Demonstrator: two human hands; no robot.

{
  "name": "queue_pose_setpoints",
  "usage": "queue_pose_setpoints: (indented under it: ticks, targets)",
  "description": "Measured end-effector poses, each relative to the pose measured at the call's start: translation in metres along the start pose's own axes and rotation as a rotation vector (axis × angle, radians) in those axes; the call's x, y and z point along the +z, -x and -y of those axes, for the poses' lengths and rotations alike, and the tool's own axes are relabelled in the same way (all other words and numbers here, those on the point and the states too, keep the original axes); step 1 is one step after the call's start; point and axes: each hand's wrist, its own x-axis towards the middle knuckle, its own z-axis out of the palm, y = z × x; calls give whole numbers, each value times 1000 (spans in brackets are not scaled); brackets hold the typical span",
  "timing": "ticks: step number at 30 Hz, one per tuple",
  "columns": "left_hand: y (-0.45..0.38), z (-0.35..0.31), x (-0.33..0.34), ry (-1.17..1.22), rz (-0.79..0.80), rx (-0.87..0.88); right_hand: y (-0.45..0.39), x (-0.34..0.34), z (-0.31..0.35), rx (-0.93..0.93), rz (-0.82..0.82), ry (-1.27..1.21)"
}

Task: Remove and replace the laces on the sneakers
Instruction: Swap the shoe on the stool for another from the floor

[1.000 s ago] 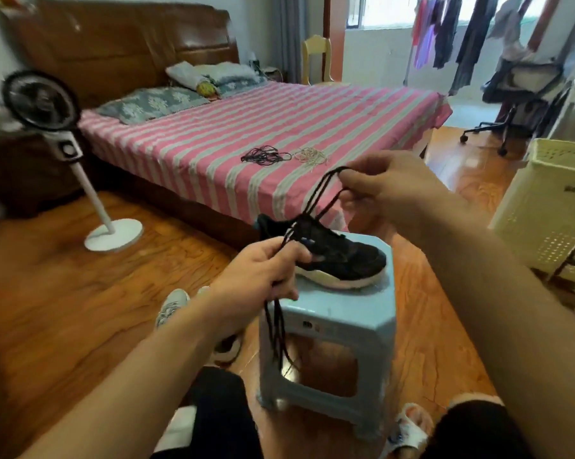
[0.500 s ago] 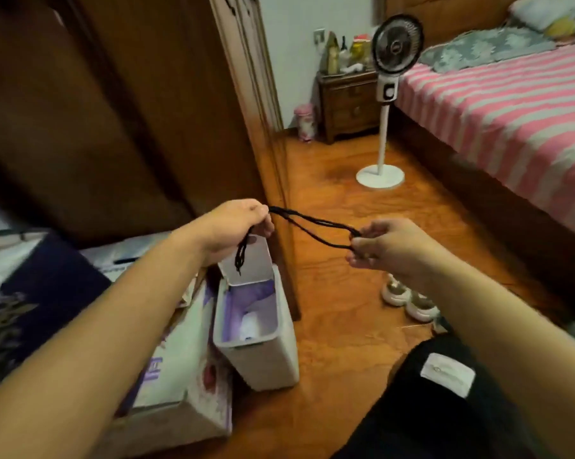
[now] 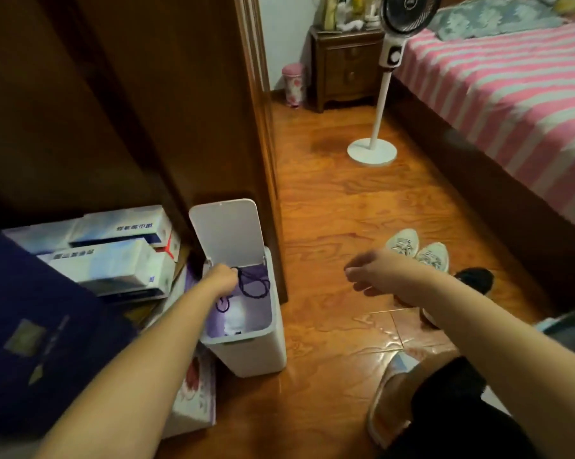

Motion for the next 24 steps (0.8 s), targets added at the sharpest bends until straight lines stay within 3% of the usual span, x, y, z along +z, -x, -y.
queue_pose_setpoints:
  ticks: [4,7,11,14,17,21,24]
  targets:
    - [11,-43,27,-468,-19,150,8,-56,-31,46,-204,1]
    - [44,-130,73,-416,13,520,46,-103,-65,52,-404,71]
    - [141,-264,169,-167,206,1062,127,-166,-133,16,-760,1]
    - [216,-344,239,-143,336,1371,196,-207,-194,82,-1056,-2]
    - [262,-423,282,-366,259,1538,253,-237,-252,167,-1230,72]
    - [256,-507,299,-897,258,1571,289,-247,-301,264,-1217,72]
    - [249,-526,292,-965,254,1609,298,-242,-321,302,-1204,-35]
